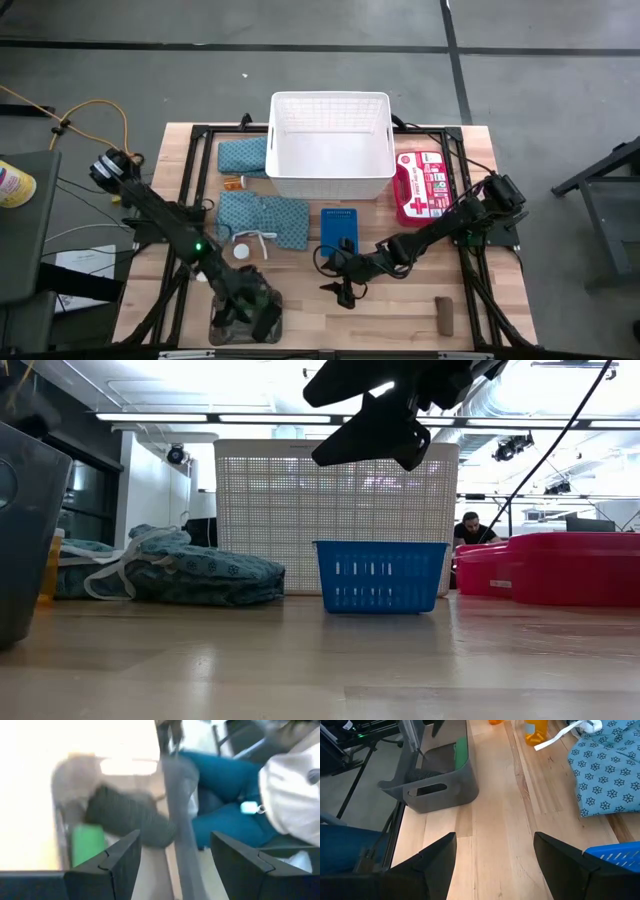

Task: Pick & place medical supplies in basket/bin
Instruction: Put the brown bandage into the transparent black bin

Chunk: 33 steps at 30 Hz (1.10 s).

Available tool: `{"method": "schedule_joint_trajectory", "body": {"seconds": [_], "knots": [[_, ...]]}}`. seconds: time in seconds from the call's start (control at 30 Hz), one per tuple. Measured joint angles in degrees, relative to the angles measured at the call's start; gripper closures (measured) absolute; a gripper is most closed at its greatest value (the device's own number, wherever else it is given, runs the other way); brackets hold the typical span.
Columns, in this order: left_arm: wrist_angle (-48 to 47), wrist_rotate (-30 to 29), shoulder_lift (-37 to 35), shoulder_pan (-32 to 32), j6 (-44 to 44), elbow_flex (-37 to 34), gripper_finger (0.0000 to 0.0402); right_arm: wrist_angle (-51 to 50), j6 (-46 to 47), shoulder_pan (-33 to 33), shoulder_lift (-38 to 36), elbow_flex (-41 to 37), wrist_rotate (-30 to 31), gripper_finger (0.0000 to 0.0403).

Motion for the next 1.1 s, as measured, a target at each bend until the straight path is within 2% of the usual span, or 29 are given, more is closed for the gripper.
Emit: {"method": "schedule_joint_trajectory", "body": {"seconds": [0.23,0.43,0.63,0.8,1.1], "knots": [[0.0,-0.8,-9.2,8.6,14.2,0.0,0.0174,0.0,0.0,0.0,0.0,0.0,0.0,0.0149],[0.0,-5.7,-15.0,14.2,23.4,0.0,0.0174,0.0,0.0,0.0,0.1,0.0,0.0,0.0149],[-0.1,-10.2,-18.5,16.9,30.1,0.0,0.0174,0.0,-0.2,0.0,0.1,0.0,0.0,0.0149],[-0.1,-12.7,-19.0,17.5,32.2,0.0,0.0174,0.0,-0.2,0.0,0.1,0.0,0.0,0.0149],[0.0,-12.6,-18.9,17.4,32.1,0.0,0.0174,0.0,0.4,-0.1,0.1,0.0,0.0,0.0149]]}}
